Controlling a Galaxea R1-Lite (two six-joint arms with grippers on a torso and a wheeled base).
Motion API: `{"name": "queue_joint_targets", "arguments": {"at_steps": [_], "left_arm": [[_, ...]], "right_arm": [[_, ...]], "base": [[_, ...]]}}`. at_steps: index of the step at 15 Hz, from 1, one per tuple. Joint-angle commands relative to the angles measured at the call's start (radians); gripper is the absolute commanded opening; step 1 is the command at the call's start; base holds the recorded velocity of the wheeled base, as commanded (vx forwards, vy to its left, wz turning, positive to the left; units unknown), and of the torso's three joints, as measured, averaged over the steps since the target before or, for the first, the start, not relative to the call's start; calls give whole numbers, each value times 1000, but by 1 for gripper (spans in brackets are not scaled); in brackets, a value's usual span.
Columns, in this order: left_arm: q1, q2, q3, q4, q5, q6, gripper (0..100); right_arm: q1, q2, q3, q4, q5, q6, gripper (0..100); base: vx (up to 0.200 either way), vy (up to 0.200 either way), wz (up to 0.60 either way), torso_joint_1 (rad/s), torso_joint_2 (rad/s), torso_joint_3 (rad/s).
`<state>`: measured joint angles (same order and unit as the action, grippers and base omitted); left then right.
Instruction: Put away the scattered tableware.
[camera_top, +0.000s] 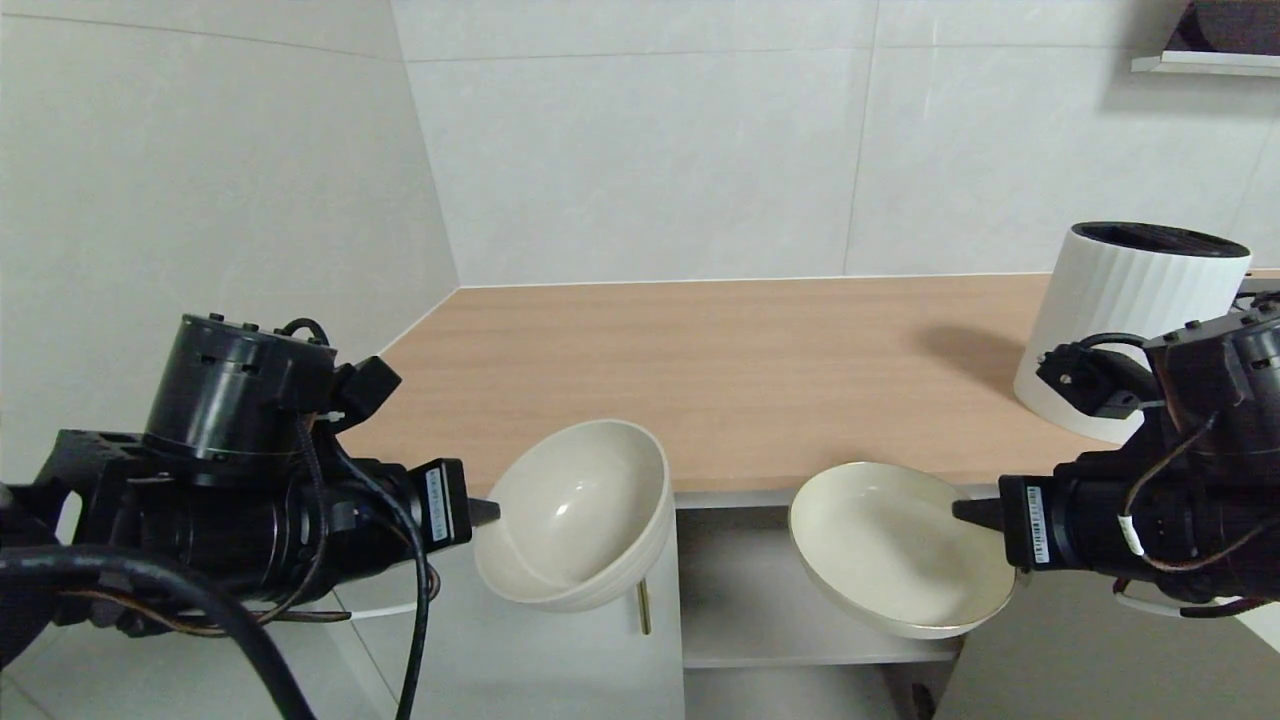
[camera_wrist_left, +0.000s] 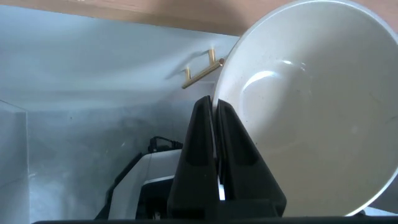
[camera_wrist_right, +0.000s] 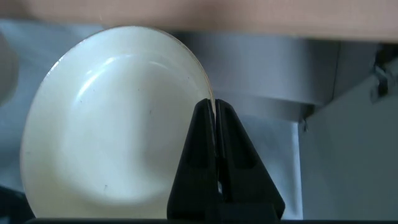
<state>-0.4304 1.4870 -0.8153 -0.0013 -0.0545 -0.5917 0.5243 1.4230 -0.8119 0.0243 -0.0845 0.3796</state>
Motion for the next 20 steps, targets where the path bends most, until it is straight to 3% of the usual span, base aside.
{"name": "queue_joint_targets", "arguments": {"at_steps": [1, 4, 20], "left_arm": [[-1, 9, -1, 1, -1, 0, 0], [-1, 9, -1, 1, 1, 0, 0], [-1, 15, -4, -13, 2, -2, 0]], "right_arm": [[-1, -1, 14, 2, -3, 1, 0], [-6, 13, 14, 2, -3, -1, 0], [-35, 68, 14, -15, -1, 2, 0]], "base": [[-200, 0, 0, 12, 2, 12], [-200, 0, 0, 2, -1, 2], [0, 0, 0, -11, 30, 17]]}}
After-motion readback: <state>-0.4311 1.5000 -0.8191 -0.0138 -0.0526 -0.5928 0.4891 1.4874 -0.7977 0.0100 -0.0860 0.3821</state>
